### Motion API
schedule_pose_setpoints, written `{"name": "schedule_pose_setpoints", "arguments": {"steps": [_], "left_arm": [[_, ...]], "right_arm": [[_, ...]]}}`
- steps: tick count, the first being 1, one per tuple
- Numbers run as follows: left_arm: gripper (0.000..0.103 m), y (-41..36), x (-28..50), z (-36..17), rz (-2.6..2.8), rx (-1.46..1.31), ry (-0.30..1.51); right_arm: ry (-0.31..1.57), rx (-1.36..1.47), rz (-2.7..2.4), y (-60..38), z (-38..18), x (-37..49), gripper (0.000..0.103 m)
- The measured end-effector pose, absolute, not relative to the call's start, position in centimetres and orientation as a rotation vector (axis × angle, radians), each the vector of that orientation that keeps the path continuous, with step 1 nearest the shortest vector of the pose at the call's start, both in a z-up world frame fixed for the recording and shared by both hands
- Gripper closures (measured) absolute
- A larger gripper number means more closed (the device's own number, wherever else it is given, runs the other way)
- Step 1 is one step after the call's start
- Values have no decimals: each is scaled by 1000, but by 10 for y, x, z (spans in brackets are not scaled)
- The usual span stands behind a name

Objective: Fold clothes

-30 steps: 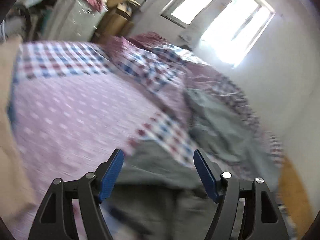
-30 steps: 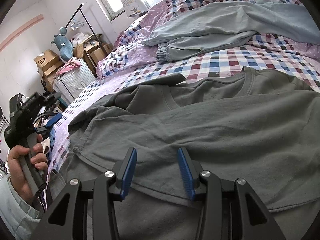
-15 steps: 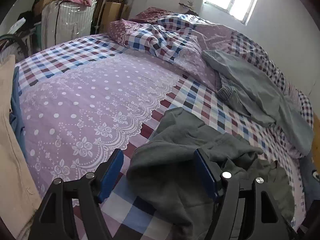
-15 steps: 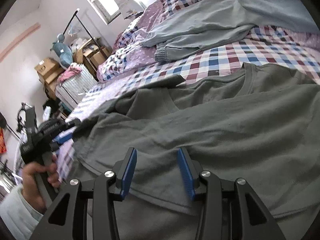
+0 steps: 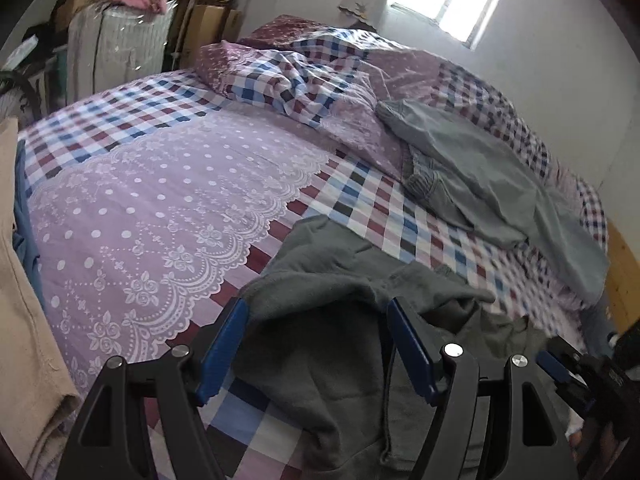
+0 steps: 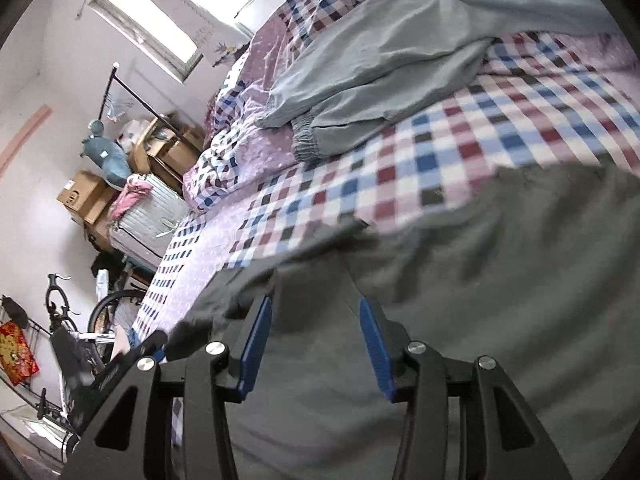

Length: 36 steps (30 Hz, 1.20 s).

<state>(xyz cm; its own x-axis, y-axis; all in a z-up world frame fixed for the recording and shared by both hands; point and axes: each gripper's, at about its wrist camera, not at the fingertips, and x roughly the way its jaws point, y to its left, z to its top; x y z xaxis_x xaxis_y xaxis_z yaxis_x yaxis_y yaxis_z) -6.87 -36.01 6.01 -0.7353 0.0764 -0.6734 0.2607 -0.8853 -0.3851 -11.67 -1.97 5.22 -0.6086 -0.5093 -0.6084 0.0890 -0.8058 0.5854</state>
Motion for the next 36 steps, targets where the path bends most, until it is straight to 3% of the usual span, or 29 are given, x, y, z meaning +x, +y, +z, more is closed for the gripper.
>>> {"name": "schedule_pose_setpoints", "arguments": {"steps": [9,18,26,29,31,33,36], "left_arm": [[27,-402,-58,56,-2613,1042,1003],[27,-415,-55,50,-2580,1078,1126],[27,-431,-51,42,-2527,1101,1257],[27,-436,-50,40,-2508,1113,1278],[27,-439,-50,38,-2495,1118,1287],[27,-440,-48,38,-2489,1114,1293],[27,-438,-46,43,-2508,1094,1252]], "right_arm": [[-407,1247,-2518,-95,82,-193,53],[-9,1478,-2614,-129,36,-255,54],[49,1504,-2573,-138,7,-273,55],[143,1508,-2553,-149,3,-272,62],[189,1492,-2555,-154,6,-269,90],[236,1469,-2563,-160,9,-265,99],[281,1364,-2624,-165,29,-254,99]]}}
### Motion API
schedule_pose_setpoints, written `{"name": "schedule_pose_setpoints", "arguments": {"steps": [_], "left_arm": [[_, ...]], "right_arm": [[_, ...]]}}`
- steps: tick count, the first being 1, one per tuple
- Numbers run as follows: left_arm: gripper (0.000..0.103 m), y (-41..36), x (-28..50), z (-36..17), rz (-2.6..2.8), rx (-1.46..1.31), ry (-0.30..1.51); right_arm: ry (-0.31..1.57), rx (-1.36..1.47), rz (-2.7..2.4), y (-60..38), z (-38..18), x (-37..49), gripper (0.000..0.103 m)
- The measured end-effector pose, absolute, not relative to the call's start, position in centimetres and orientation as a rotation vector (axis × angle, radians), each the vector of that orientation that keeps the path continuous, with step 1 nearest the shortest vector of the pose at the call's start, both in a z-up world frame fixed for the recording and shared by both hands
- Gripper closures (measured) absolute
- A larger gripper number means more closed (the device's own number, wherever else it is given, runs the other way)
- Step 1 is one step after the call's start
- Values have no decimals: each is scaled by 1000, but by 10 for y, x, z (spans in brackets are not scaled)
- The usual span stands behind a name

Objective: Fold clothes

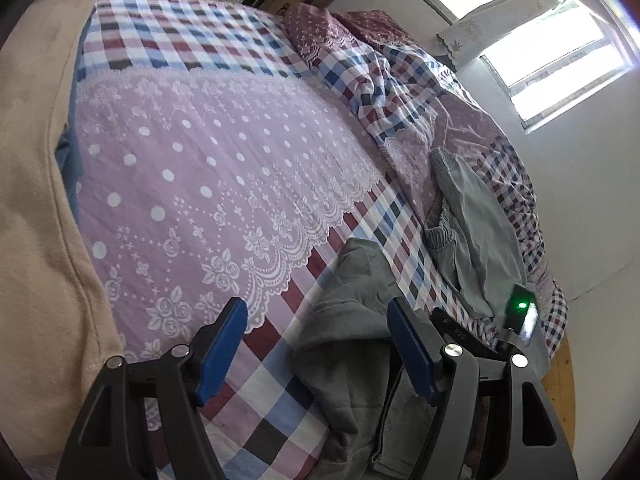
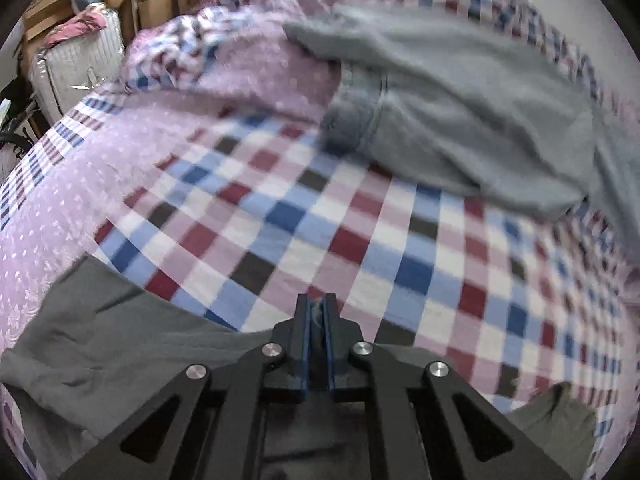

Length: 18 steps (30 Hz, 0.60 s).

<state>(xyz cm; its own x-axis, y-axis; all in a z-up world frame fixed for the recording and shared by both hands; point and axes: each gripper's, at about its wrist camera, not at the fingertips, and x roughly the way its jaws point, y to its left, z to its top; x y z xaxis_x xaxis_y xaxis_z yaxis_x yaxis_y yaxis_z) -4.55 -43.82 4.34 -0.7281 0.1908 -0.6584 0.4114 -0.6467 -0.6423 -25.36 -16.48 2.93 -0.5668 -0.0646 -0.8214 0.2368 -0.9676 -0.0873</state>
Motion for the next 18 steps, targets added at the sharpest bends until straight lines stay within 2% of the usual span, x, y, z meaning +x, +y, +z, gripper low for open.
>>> {"name": "schedule_pose_setpoints", "arguments": {"steps": [6,11,18], "left_arm": [[27,-431,-45,51,-2556,1102,1166],[27,-437,-42,48,-2536,1103,1206],[27,-404,-40,70,-2725,1111,997]], "right_arm": [[188,1093,-2706,-160,89,-225,99],[137,872,-2735,-153,141,-186,99],[61,689,-2796,-114,196,-130,99]]}}
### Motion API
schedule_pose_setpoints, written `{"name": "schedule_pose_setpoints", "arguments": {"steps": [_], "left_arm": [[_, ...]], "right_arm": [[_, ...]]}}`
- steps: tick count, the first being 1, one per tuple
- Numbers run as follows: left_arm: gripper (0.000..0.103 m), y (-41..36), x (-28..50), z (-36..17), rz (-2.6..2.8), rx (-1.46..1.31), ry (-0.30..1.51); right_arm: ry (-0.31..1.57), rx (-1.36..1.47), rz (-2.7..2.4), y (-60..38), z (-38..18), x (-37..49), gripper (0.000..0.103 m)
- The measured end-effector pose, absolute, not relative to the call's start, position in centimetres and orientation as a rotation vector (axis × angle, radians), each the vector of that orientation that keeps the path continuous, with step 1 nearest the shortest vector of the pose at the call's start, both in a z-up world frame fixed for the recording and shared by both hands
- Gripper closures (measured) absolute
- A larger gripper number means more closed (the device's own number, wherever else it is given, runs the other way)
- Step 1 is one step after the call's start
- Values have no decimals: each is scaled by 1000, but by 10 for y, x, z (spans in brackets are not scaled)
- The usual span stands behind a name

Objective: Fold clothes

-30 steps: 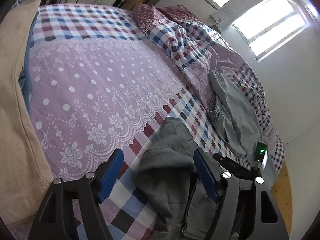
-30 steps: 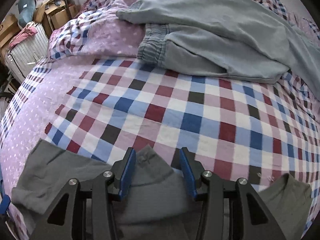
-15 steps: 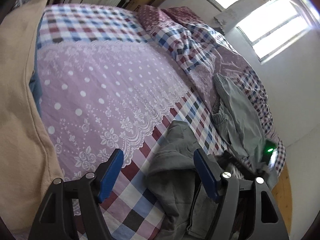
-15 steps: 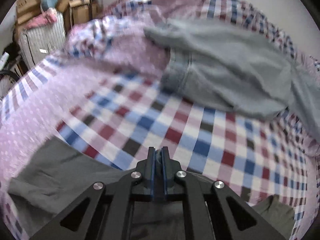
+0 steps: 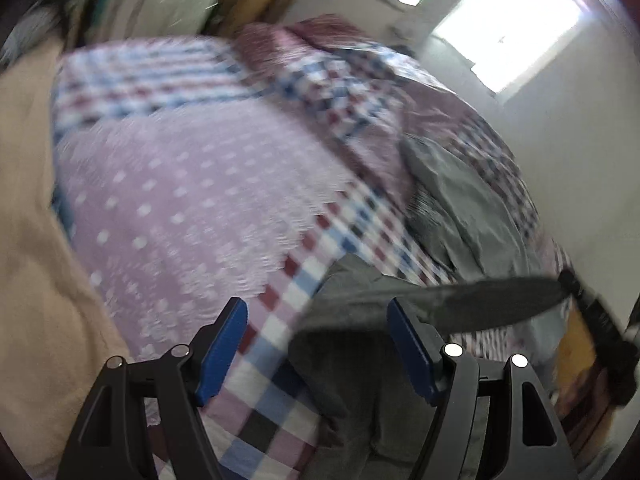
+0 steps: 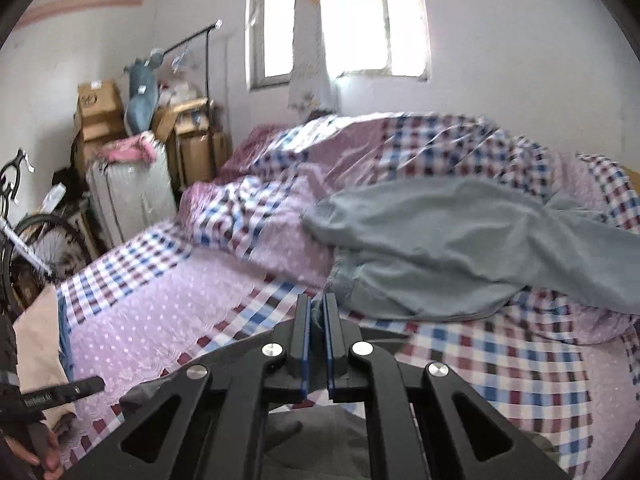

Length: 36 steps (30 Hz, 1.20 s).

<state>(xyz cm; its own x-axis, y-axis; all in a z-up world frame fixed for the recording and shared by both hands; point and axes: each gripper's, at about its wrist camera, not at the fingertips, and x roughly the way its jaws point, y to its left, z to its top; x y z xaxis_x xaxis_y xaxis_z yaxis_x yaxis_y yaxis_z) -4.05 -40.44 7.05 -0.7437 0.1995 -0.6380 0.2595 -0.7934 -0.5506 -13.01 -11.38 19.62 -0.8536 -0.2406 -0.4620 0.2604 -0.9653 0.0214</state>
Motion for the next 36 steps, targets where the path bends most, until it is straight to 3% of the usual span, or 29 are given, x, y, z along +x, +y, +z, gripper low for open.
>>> {"name": "schedule_pose_setpoints", "arguments": {"steps": [5,11,17,21,27,30,32,34,36], "left_arm": [[27,-371,-43,73,-2874,1305,751],[27,-331,-44,35,-2781,1667,367],[27,-331,-41,29,-2760,1657,409],[27,-328,-40,27,-2755,1643,390],[27,-320,-43,27,-2752,1632,272],[27,-321,-41,27,-2749,1618,268],[27,-322,-38,27,-2744,1606,276],[27,-324,-35,27,-2736,1598,305],[27,-326,-32,31,-2736,1593,356]], "right_arm": [[94,651,-2833,-91,224,-110,99],[96,552,-2847,-73,256,-86,99],[29,403,-2810,-37,269,-35,99],[78,541,-2764,-1,223,2,99],[137,1029,-2579,36,118,38,96],[108,1114,-2545,52,99,49,94],[36,1100,-2552,62,96,56,85],[-58,1045,-2558,72,100,61,57],[-149,987,-2530,78,104,64,54]]}}
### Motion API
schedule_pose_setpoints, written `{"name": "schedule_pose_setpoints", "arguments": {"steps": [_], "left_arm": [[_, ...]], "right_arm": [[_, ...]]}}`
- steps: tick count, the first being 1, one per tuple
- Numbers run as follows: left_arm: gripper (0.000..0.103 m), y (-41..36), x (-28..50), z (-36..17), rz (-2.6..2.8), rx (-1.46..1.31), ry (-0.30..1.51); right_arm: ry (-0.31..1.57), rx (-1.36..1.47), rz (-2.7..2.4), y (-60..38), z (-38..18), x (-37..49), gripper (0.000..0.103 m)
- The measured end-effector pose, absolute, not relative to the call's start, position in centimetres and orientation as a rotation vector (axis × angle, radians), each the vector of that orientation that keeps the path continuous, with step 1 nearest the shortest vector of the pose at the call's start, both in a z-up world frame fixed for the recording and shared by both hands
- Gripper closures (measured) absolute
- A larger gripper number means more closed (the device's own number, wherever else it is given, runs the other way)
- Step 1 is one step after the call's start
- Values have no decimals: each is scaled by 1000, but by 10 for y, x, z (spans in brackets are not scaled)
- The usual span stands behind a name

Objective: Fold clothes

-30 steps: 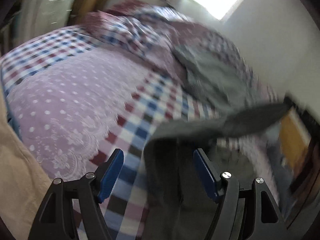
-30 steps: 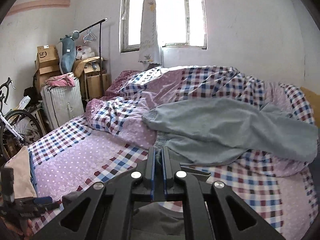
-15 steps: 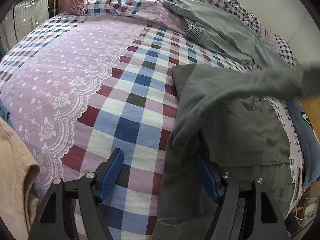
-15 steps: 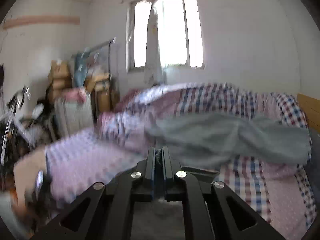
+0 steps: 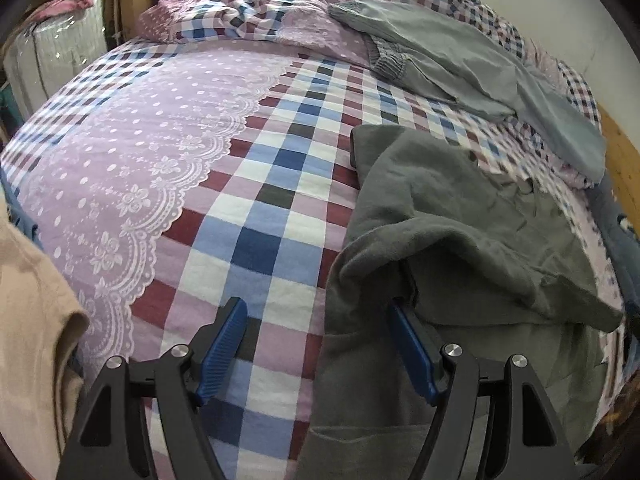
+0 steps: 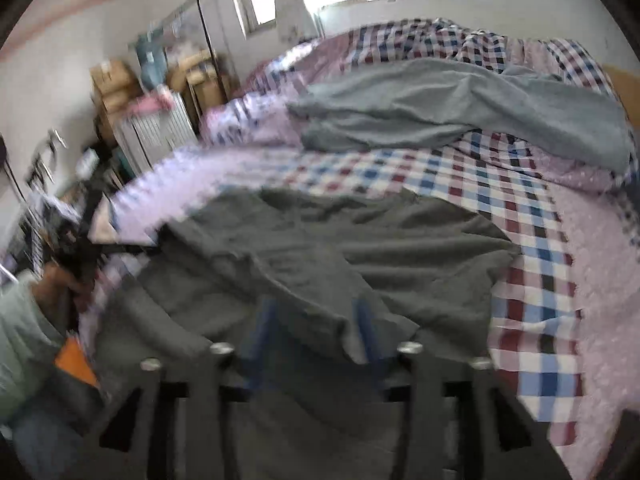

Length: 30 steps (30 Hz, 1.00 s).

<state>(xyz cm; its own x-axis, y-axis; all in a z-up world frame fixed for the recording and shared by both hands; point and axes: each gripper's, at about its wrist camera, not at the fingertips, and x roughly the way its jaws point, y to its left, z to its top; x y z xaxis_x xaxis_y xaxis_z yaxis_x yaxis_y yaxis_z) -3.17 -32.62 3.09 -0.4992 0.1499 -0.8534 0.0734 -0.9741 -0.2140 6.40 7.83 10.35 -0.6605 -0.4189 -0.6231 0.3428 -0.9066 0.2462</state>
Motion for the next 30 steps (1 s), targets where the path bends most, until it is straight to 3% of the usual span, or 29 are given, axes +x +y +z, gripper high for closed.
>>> {"name": "schedule_pose_setpoints", "arguments": {"steps": [10,14,15,16,18,19,24,30], "left_arm": [[27,-335,-11,77,2714,-1271,-598],[27,-336,-12,85,2671,-1135,-684],[27,-334,-15,84,2654,-1119,-685],[27,-332,-18,82,2640,-1113,-681],[27,-329,-26,76,2612,-1123,-685],[27,-327,-30,73,2597,-1126,-690],[27,-319,-39,64,2550,-1115,-725],[27,-310,-46,57,2557,-1180,-720]], "right_arm": [[-363,972,-2497,92,84,54,54],[-369,1004,-2467,92,71,37,55],[-344,1005,-2444,88,68,35,61],[-280,991,-2411,81,67,38,78],[-149,1012,-2355,66,63,44,96],[-80,1044,-2318,58,58,47,99],[218,1171,-2191,31,29,68,100],[242,1179,-2181,43,25,82,98]]}}
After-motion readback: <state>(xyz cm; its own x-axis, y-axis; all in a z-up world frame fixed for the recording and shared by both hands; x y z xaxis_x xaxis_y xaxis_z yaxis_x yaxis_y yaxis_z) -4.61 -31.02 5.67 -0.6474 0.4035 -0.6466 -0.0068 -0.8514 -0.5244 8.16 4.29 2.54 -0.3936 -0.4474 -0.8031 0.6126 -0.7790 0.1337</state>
